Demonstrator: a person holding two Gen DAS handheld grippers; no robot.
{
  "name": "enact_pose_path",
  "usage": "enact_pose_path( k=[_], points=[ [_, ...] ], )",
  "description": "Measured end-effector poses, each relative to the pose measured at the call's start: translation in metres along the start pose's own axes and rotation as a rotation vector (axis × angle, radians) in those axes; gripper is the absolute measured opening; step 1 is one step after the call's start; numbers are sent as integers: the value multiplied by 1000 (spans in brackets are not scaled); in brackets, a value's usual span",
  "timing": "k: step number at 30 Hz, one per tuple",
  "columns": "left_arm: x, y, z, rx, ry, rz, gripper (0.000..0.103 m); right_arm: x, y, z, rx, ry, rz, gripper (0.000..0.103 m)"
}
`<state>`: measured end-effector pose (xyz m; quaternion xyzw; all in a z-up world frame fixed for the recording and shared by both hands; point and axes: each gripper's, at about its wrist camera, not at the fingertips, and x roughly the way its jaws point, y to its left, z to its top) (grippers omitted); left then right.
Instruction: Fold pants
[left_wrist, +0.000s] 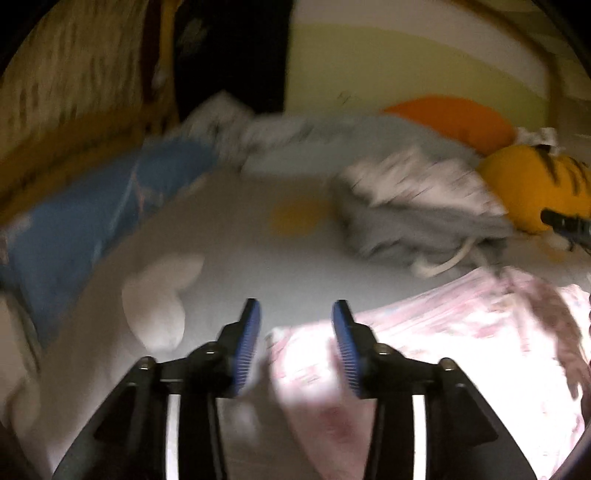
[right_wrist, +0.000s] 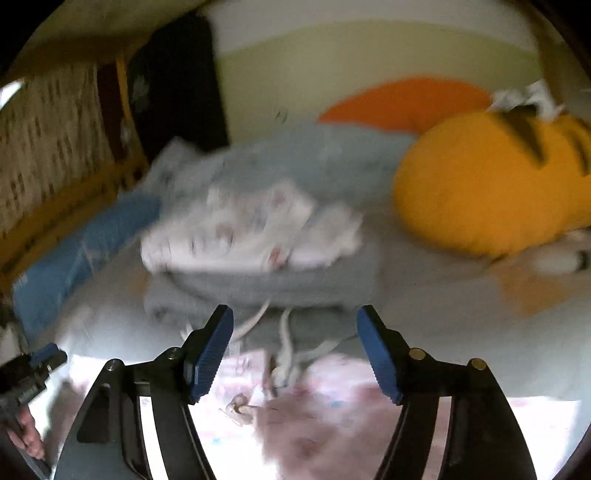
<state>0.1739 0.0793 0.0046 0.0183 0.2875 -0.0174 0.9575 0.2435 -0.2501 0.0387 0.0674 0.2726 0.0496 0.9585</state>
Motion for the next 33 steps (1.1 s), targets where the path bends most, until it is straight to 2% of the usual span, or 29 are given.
enact_pose_path(
  k=[3, 4, 7, 9, 11, 14, 17, 20, 22, 23, 26, 27, 29, 31, 32, 33],
  points=[
    [-33, -37, 19, 57, -96, -73, 59, -56, -36, 13, 6, -68, -44, 72],
    [-38, -49, 26, 74, -116, -83, 60, -74, -52, 14, -12, -82, -98, 72],
    [-43, -98, 57, 68, -153, -159, 62, -96, -91, 16, -21, -34, -242, 72],
    [-37, -133, 77, 43, -148, -217, 62, -100, -128, 9, 36, 21, -280, 72],
    [-30, -164, 89, 35, -141, -275, 62, -99, -166, -6, 122, 58, -255, 72],
    [-12, -209, 99, 29, -106, -322, 62, -87, -215, -32, 292, 123, -223, 69],
    [12, -233, 94, 1, -51, -376, 62, -67, -244, -54, 415, 207, -151, 65],
    [39, -236, 74, -46, -21, -407, 62, -58, -263, -80, 536, 255, -76, 63],
    [59, -237, 58, -28, 29, -376, 62, -51, -265, -93, 567, 266, -47, 61],
    [74, -237, 53, 2, 85, -345, 60, -51, -264, -96, 565, 262, -54, 61],
    [90, -230, 43, 5, 118, -312, 59, -50, -266, -98, 597, 244, -23, 61],
    [96, -227, 42, -15, 146, -313, 59, -48, -268, -100, 610, 250, 1, 61],
    [104, -223, 41, -61, 184, -370, 59, -45, -268, -102, 629, 251, 39, 61],
    [110, -221, 39, -92, 214, -402, 59, -43, -269, -102, 646, 258, 78, 53],
    [111, -222, 37, -93, 221, -396, 59, -43, -271, -104, 666, 261, 90, 51],
    [113, -222, 36, -86, 226, -385, 59, -42, -273, -106, 681, 264, 85, 45]
  ],
)
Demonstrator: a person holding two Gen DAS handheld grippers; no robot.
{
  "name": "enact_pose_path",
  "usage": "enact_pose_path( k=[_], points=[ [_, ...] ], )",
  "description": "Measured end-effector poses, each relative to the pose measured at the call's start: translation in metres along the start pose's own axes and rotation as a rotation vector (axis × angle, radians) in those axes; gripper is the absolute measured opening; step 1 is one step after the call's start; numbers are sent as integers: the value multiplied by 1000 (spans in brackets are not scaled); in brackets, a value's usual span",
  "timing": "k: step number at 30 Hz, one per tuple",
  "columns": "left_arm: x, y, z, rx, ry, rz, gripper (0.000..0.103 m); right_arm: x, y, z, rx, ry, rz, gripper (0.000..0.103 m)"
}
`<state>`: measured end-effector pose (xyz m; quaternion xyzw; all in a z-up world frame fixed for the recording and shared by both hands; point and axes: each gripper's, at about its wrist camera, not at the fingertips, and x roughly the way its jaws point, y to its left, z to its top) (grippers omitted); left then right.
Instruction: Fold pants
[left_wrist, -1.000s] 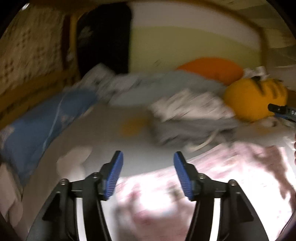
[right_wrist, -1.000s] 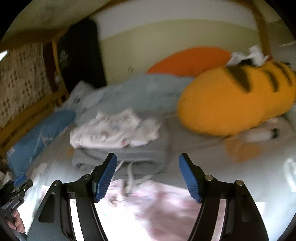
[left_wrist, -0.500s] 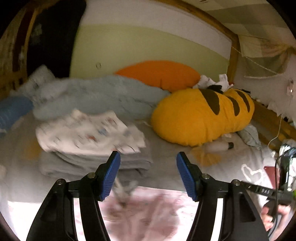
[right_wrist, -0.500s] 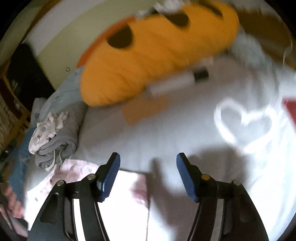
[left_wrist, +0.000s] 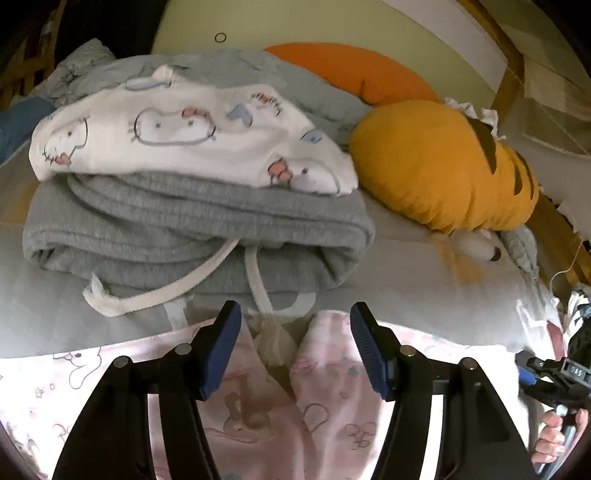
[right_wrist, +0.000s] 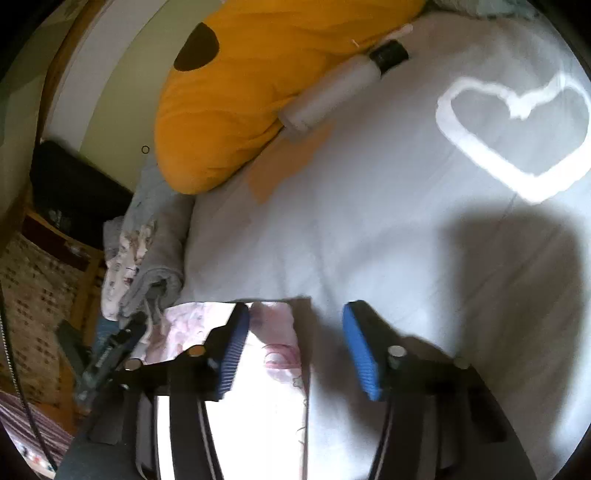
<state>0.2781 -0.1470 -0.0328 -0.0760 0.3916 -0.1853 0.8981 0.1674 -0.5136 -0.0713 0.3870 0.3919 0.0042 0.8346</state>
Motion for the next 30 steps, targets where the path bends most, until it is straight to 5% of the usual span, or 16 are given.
enact_pose_path(
  k=[2, 11, 12, 14, 16, 21, 25, 30],
  points=[
    [4, 1, -1, 6, 9, 32, 59, 0, -5, 0, 26, -1, -2, 37],
    [7, 5, -3, -6, 17, 39, 59, 11, 6, -4, -22, 80, 90, 37],
    [8, 4, -3, -5, 19, 41, 59, 15, 10, -6, -35, 94, 85, 30],
    [7, 7, -3, -5, 21, 41, 59, 20, 12, -8, -43, 88, 22, 6],
    [6, 8, -3, -6, 20, 40, 59, 13, 12, -8, -25, 29, 3, 3],
    [5, 5, -2, 10, 2, 25, 53, -35, 51, -15, -202, -285, -163, 3],
    [10, 4, -1, 16, 16, 21, 49, -10, 39, -11, -152, -193, -429, 3],
    [10, 9, 2, -22, 15, -95, 49, -10, 26, -6, -113, -158, -383, 3]
  ],
)
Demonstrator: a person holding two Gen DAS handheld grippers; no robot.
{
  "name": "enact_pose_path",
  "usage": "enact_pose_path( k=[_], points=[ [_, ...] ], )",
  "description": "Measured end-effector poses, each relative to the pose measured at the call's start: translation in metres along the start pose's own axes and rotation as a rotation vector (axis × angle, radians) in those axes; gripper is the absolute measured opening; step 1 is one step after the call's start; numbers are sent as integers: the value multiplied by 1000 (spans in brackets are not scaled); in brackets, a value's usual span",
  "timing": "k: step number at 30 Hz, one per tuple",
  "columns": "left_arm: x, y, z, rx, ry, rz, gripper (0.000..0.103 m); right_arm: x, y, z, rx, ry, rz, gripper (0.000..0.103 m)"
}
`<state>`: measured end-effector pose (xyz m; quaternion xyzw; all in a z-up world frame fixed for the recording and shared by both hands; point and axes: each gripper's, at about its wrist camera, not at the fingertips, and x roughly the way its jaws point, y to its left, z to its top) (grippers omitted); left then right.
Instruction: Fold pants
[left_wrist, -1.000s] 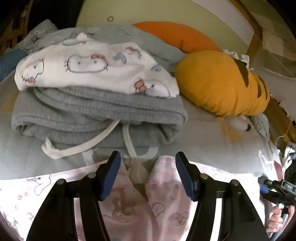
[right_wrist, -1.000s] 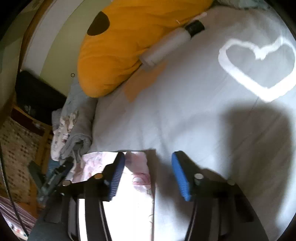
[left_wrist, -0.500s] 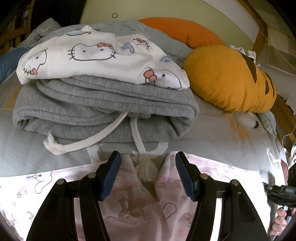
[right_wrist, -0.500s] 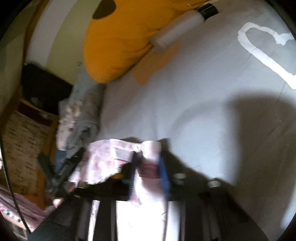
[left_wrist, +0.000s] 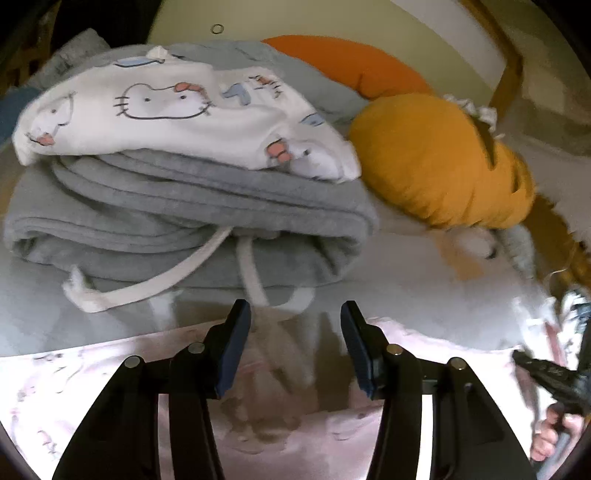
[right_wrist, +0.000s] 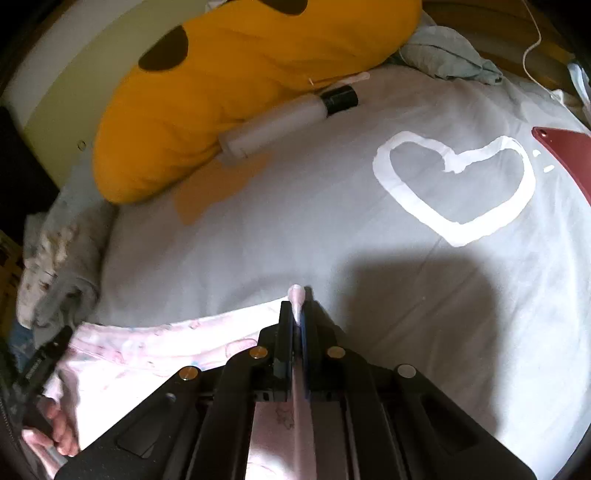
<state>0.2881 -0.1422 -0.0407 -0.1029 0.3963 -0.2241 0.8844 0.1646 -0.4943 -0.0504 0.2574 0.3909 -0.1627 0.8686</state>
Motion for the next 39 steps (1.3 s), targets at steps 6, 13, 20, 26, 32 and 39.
enact_pose_path(
  k=[6, 13, 20, 26, 32, 39],
  points=[
    [20, -12, -1, 22, 105, -167, 49, 1, 3, 0, -10, 11, -13, 3],
    [42, -13, 6, -97, 239, -342, 9, 7, 3, -1, -33, 12, -22, 3],
    [19, -45, 31, 97, 58, -246, 3, -10, 2, 2, -12, -67, 102, 3],
    [57, -37, 16, 115, 96, -108, 4, 13, -3, 0, 30, 41, 102, 3],
    [66, -25, 17, 50, 120, -73, 9, 13, 19, -3, -87, 0, -36, 3],
    [65, -37, 13, 95, 115, 7, 25, 15, 9, -2, -31, 14, 6, 3]
  ],
)
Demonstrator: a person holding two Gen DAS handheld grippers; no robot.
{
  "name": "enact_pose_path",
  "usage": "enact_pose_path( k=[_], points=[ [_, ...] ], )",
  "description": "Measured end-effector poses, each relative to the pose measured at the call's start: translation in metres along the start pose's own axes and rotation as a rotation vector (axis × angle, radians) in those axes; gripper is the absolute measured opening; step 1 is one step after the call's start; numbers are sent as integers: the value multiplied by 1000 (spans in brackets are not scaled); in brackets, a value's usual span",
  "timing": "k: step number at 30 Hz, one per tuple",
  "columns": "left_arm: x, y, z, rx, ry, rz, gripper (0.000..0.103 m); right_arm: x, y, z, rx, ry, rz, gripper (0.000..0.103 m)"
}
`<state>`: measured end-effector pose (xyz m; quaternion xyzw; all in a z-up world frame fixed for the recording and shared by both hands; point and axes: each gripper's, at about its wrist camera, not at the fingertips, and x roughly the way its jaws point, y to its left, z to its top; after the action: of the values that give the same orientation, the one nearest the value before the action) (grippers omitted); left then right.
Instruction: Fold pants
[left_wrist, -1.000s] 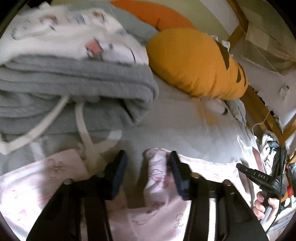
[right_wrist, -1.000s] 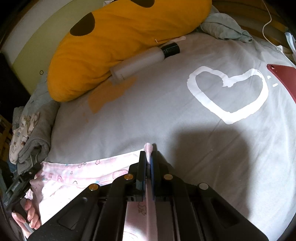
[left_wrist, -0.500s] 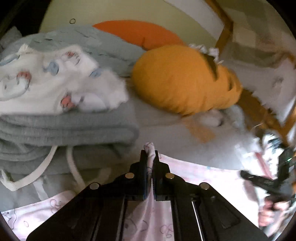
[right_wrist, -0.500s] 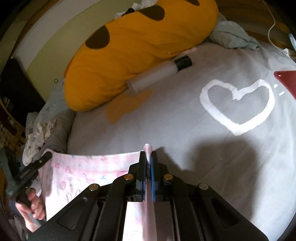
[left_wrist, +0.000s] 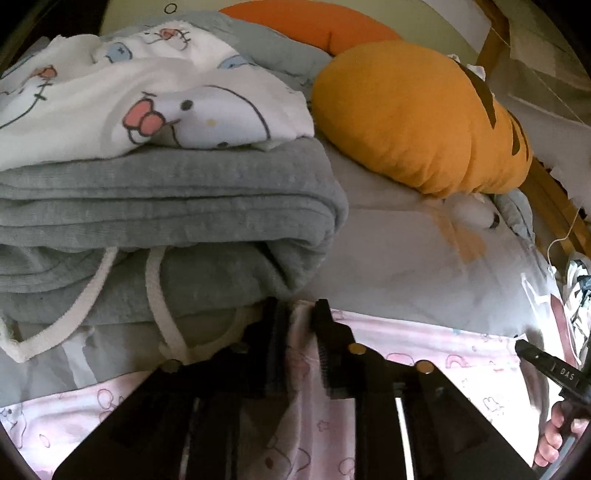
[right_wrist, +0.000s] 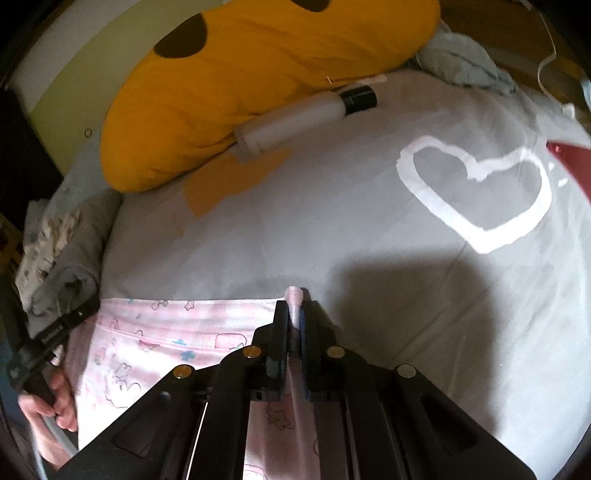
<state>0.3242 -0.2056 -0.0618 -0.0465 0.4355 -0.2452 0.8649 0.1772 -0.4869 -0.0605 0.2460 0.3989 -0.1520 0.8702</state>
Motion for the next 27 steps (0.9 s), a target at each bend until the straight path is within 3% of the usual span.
enact_pose_path(
  k=[1, 3, 5, 7, 11, 13, 15, 20, 22, 24, 26, 27],
  points=[
    [-1, 2, -1, -4, -3, 5, 29, 0, 1, -1, -6, -2, -5, 4],
    [-4, 4, -2, 0, -6, 8, 56, 0, 4, -1, -48, -5, -37, 4],
    [-5, 0, -3, 27, -12, 15, 71, 0, 11, -3, -106, -13, -89, 7],
    [-5, -8, -4, 54, -25, 63, 75, -1, 11, -4, -120, -15, -107, 7],
    [-18, -12, -4, 69, -94, 60, 76, -5, 2, -1, -92, -16, -90, 11],
    [-35, -12, -7, 75, -173, 60, 76, -11, 4, 2, -88, -48, -97, 37],
    [-53, -16, -10, 94, -262, 81, 83, -25, 9, 3, -109, -153, -140, 62],
    [-100, -29, -17, 175, -436, 169, 90, -62, 9, 2, -98, -351, -130, 75],
    [-122, -33, -18, 185, -515, 162, 98, -71, 9, 1, -81, -417, -125, 92],
    [-143, -35, -19, 174, -600, 147, 102, -87, 10, -3, -72, -515, -133, 92],
    [-159, -33, -18, 165, -635, 132, 102, -97, 14, -5, -77, -588, -120, 103],
    [-166, -34, -18, 166, -651, 131, 102, -103, 17, -7, -79, -621, -108, 102]
  ],
)
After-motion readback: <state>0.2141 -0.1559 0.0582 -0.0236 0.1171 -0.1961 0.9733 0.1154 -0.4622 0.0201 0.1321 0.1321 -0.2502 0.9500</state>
